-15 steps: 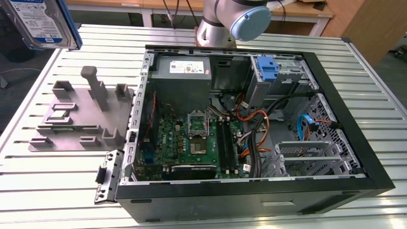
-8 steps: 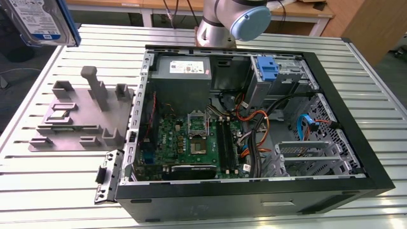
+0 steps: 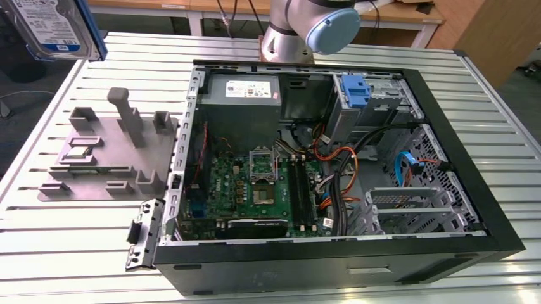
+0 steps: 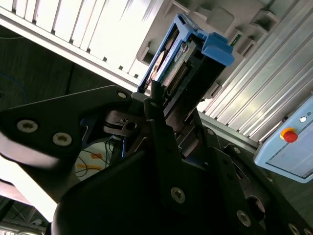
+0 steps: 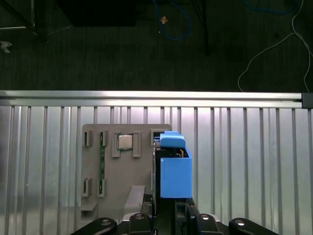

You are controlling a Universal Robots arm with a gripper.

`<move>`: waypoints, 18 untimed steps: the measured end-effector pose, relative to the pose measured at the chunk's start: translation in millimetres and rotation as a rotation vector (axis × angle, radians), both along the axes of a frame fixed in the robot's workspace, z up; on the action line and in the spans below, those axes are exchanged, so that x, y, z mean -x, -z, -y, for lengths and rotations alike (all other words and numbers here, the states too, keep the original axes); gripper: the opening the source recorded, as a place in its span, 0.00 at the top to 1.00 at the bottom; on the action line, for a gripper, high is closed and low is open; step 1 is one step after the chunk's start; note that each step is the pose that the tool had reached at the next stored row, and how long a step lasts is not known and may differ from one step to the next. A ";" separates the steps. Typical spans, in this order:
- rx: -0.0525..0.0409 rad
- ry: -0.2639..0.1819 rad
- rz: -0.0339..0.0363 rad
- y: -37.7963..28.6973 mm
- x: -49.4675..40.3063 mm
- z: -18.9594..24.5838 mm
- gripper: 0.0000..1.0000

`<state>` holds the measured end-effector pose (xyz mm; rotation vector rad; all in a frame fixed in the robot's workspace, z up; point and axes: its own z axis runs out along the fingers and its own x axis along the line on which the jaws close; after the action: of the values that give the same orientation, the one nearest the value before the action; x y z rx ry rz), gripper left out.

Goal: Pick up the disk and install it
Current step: 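Pick up the disk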

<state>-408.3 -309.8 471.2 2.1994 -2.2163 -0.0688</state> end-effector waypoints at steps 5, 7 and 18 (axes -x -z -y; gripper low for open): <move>0.0000 0.000 0.0000 0.0 -0.8 0.0 0.65; 0.0000 0.000 0.0000 0.0 -1.5 0.0 0.65; 0.0000 0.000 0.0000 0.0 -5.6 0.0 0.65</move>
<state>-402.7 -309.8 471.2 2.1994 -2.2163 -0.0688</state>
